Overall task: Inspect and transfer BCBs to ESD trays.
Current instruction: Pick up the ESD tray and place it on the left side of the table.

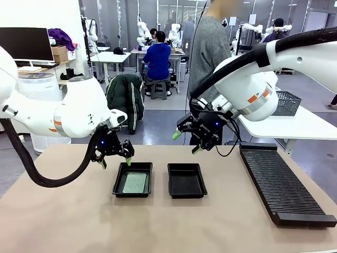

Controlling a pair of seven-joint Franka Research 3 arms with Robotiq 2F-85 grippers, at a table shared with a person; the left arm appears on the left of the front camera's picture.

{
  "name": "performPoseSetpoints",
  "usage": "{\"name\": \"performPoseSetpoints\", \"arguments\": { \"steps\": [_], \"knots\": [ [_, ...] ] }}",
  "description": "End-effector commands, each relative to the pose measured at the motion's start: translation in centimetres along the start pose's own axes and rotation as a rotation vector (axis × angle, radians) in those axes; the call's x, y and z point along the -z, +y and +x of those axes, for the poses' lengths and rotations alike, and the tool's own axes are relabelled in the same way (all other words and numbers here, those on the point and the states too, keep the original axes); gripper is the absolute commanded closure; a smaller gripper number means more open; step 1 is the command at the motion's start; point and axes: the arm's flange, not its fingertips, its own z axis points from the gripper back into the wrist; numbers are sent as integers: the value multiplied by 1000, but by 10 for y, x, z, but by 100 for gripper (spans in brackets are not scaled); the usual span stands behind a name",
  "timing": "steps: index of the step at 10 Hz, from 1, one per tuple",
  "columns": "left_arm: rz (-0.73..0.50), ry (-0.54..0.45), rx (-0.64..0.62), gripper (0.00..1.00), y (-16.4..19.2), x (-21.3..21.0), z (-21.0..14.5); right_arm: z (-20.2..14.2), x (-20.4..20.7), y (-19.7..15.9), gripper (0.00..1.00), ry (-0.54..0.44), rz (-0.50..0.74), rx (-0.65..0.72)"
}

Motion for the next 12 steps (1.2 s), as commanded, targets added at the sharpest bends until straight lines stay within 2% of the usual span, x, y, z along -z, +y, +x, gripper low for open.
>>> {"name": "performPoseSetpoints", "arguments": {
  "steps": [1,2,5,9,12],
  "knots": [
    [39,19,-12,0,-12,5,4,0,0,2,0,-16,-2,18],
    [0,0,0,0,0,0,0,0,0,2,0,-16,-2,18],
    [0,0,0,0,0,0,0,0,0,2,0,-16,-2,18],
    [114,14,39,0,4,25,3,0,0,2,0,-16,-2,18],
    [108,8,60,0,2,38,1,0,0,2,0,-16,-2,18]
  ]
}}
